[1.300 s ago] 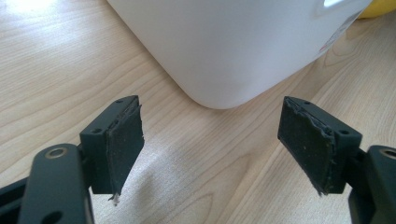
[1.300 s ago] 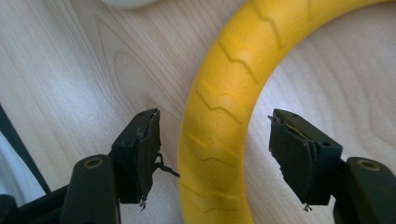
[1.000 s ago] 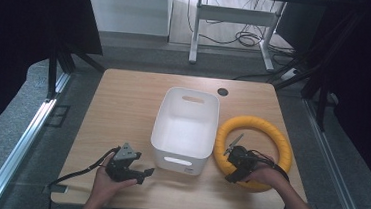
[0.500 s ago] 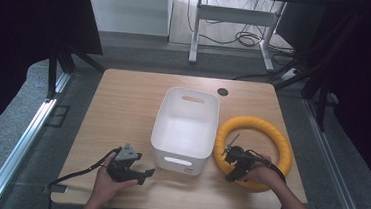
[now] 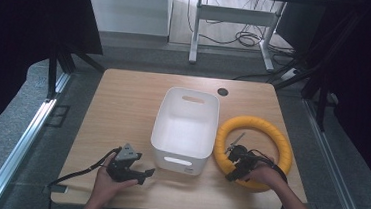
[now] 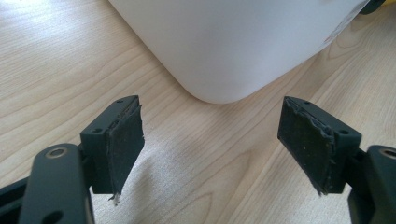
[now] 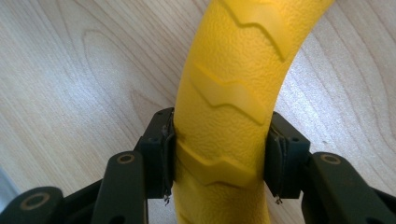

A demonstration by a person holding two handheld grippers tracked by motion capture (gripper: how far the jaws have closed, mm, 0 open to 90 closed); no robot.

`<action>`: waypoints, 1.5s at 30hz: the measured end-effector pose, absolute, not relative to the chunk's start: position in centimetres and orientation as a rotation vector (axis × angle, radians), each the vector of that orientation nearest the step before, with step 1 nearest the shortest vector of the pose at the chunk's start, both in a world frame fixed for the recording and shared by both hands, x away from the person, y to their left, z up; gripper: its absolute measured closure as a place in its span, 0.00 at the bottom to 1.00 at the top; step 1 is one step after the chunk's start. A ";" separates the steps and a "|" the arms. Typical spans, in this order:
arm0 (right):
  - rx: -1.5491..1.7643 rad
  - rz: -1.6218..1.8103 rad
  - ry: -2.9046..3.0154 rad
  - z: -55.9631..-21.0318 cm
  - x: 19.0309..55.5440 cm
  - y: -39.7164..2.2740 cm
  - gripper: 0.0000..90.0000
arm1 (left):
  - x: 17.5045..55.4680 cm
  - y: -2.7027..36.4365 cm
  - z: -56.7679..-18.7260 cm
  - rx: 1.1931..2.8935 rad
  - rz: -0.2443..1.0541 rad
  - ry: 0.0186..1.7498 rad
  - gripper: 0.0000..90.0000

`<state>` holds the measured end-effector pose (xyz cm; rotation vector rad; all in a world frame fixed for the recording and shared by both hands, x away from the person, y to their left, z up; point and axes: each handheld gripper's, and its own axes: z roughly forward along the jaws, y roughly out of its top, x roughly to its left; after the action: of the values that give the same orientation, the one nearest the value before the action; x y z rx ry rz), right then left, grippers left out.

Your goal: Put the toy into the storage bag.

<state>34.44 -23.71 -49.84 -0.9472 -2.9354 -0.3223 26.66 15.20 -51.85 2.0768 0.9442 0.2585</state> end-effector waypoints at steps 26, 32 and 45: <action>-1.072 -1.008 -2.643 -43.5 36.0 -29.6 0.57 | 26.7 15.2 -51.9 2.076 0.253 0.943 0.25; -1.076 -1.118 -2.609 -42.7 36.2 -30.6 0.57 | 26.7 15.2 -51.9 2.077 0.254 0.942 0.25; -1.089 -1.256 -2.541 -42.3 36.0 -32.0 0.57 | 26.7 15.1 -51.9 2.078 0.254 0.942 0.25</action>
<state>35.96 -32.03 -42.31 -1.0889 -2.5408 -1.2560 26.70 15.14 -51.92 2.0782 0.9421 0.2537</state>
